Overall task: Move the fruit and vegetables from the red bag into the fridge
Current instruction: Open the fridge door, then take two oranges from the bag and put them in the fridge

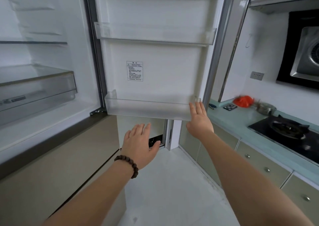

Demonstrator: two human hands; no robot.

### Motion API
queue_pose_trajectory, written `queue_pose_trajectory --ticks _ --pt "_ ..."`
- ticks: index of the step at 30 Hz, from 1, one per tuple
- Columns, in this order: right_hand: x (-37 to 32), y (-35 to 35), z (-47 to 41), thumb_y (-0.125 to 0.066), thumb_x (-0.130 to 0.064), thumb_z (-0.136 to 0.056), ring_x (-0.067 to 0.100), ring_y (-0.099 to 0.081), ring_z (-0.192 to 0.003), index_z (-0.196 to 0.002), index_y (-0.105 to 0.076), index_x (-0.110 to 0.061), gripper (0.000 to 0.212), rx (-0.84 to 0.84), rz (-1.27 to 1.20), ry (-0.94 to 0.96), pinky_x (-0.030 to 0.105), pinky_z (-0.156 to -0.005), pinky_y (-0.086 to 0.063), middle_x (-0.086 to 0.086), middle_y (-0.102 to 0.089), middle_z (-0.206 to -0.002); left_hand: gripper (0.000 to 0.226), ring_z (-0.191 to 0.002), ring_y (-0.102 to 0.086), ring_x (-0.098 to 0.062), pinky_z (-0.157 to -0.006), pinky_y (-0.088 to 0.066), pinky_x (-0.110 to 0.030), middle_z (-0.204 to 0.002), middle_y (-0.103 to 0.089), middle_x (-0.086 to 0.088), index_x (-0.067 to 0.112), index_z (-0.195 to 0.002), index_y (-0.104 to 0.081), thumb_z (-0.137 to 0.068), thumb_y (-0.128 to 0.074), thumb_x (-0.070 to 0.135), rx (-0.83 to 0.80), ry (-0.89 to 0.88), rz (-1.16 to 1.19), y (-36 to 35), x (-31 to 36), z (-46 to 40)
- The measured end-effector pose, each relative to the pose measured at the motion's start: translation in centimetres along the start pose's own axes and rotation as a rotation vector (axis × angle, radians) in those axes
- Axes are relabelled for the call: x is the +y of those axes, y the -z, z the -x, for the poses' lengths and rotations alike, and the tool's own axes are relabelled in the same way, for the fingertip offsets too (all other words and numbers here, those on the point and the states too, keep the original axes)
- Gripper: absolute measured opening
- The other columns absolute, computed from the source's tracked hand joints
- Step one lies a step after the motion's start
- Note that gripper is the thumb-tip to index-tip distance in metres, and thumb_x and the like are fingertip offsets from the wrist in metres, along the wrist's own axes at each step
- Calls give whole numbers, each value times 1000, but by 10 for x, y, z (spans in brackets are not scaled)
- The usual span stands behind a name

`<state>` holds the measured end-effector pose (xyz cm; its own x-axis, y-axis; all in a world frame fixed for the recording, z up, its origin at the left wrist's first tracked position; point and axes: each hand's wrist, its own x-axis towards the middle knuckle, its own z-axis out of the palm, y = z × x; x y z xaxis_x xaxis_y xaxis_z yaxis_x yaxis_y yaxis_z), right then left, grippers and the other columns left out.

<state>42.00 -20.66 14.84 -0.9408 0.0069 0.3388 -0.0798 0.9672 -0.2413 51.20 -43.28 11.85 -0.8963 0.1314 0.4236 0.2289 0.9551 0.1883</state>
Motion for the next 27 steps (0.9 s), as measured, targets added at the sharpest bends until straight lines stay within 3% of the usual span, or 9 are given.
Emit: queue_pose_trajectory --ticks 6,11,15,20,27 --pt "9 -3 -19 -43 -8 -84 13 16 -144 -149 1 -23 80 -4 -4 -10 33 -109 -31 -2 7 -159 67 -138 -25 -21 -114 -21 -38 -146 -34 -1 16 -145 -24 -91 -36 54 -16 -22 16 -8 4 -27" --pt "8 -12 -16 -42 -12 -86 16 20 -143 -147 15 -23 84 4 126 -25 40 -119 -6 1 20 -157 67 -139 -25 -22 -113 -23 -42 -147 -34 -4 14 -145 -24 -91 -35 53 -43 -54 68 -14 -1 -41" --pt "6 -11 -13 -42 -13 -85 16 21 -143 -146 21 -24 88 -15 184 -45 44 -119 -1 0 25 -155 70 -141 -22 -22 -115 -21 -42 -150 -30 -4 15 -147 -22 -91 -35 54 -57 -92 125 -16 -1 -46" --pt "-5 -1 12 -45 -22 -89 18 17 -144 -148 11 -19 82 42 156 -90 44 -119 2 1 17 -157 67 -139 -25 -23 -114 -22 -42 -146 -34 -4 15 -144 -26 -90 -40 52 -23 -165 192 -13 -1 -54" --pt "4 10 110 -50 -31 -90 20 13 -145 -150 -5 -17 76 240 56 -305 39 -119 3 4 7 -159 71 -145 -14 -23 -117 -16 -44 -156 -21 -7 14 -148 -19 -91 -38 53 -110 -312 284 -29 34 -58"
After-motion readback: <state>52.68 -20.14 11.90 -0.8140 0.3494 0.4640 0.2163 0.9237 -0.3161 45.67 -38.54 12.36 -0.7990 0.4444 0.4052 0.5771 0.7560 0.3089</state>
